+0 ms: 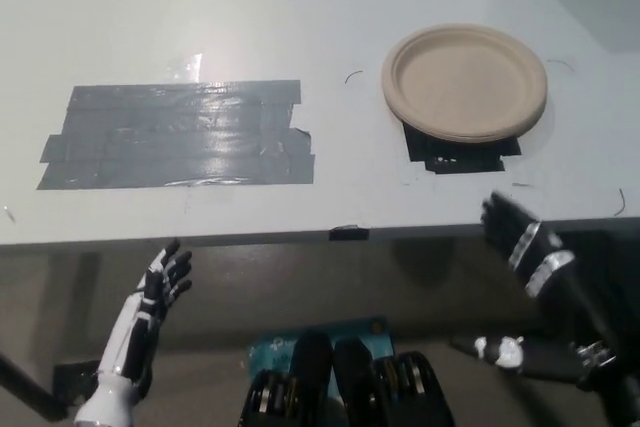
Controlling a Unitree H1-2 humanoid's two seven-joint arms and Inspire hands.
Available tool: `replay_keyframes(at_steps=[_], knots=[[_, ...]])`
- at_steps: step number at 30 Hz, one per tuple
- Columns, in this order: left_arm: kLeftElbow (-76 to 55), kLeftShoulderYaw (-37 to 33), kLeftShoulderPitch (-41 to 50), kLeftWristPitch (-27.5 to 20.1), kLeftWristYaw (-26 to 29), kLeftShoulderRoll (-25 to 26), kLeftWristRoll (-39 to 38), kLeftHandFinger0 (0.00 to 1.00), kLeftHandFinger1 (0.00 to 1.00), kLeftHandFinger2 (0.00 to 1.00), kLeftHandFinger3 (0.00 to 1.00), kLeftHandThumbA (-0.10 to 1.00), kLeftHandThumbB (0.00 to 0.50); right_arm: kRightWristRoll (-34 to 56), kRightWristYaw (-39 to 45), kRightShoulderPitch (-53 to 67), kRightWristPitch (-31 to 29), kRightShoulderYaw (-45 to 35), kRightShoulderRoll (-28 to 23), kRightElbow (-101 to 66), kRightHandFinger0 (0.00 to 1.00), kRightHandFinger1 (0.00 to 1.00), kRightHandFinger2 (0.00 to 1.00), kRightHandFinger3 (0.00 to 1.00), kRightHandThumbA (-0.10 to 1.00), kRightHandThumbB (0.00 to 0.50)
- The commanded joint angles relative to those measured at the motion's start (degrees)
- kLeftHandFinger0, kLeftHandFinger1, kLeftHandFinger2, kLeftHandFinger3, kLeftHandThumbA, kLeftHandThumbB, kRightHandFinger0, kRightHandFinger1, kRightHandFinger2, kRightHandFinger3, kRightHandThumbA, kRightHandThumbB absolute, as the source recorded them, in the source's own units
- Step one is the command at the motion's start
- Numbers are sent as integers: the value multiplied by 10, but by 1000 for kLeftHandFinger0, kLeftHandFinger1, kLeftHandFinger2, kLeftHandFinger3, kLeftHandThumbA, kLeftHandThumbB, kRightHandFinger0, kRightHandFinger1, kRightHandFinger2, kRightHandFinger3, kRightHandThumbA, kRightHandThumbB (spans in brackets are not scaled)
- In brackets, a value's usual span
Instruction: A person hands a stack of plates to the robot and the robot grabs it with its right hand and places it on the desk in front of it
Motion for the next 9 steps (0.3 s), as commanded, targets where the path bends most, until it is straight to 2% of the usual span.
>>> replay_keyframes(at_steps=[1, 4, 9], knots=[[-25, 0, 20, -27, -21, 10, -22, 1000, 1000, 1000, 1000, 1000, 221, 6, 10, -6, -36, -8, 24, 62, 1000, 1000, 1000, 1000, 1000, 140], [-28, 1, 27, -26, -23, 10, -27, 1000, 1000, 1000, 1000, 1000, 211, -4, 23, 0, -38, -2, 21, 91, 1000, 1000, 1000, 1000, 1000, 108], [-30, 0, 33, -29, -22, 11, -23, 1000, 1000, 1000, 1000, 1000, 203, -25, 25, 2, -40, 3, 16, 107, 1000, 1000, 1000, 1000, 1000, 132]])
